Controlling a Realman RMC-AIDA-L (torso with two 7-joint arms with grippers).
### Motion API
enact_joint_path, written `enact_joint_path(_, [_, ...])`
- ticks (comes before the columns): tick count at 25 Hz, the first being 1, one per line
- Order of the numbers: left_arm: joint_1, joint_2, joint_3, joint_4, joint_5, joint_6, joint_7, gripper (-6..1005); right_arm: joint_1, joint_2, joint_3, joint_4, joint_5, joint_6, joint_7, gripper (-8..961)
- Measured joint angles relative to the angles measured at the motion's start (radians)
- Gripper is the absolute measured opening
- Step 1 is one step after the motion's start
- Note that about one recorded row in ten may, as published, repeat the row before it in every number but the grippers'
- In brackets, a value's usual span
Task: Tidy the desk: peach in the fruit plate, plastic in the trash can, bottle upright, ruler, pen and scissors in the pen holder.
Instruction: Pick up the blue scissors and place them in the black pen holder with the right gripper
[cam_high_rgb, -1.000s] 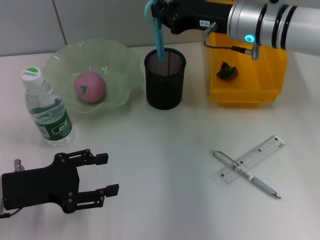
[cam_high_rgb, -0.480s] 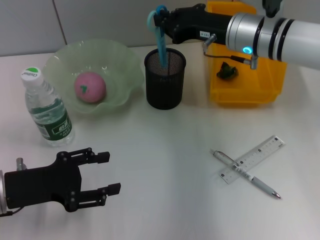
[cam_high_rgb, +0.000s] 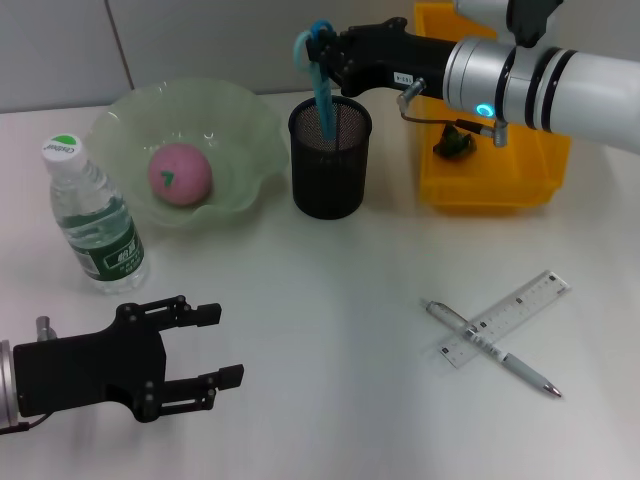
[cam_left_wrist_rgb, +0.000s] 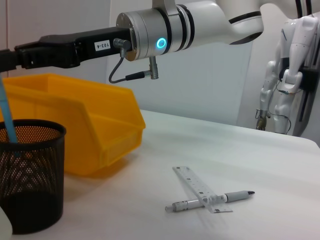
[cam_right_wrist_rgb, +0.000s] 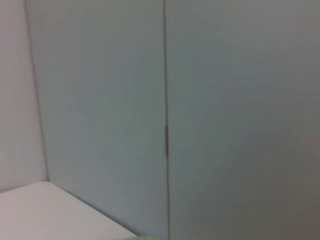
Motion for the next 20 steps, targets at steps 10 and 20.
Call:
enact_joint_path(10, [-0.023, -0.001, -0.007, -0.024, -0.009, -0.012, -0.014, 753, 0.012, 0.000, 0.001, 0.022, 0.007, 0.017, -0.017, 136])
enact_joint_path(20, [-0.028, 0.004, -0.009, -0.026, -0.035, -0.018, -0.043, 753, 0.019, 0.000, 0.000, 0.023, 0.007, 0.017, -0.026, 138])
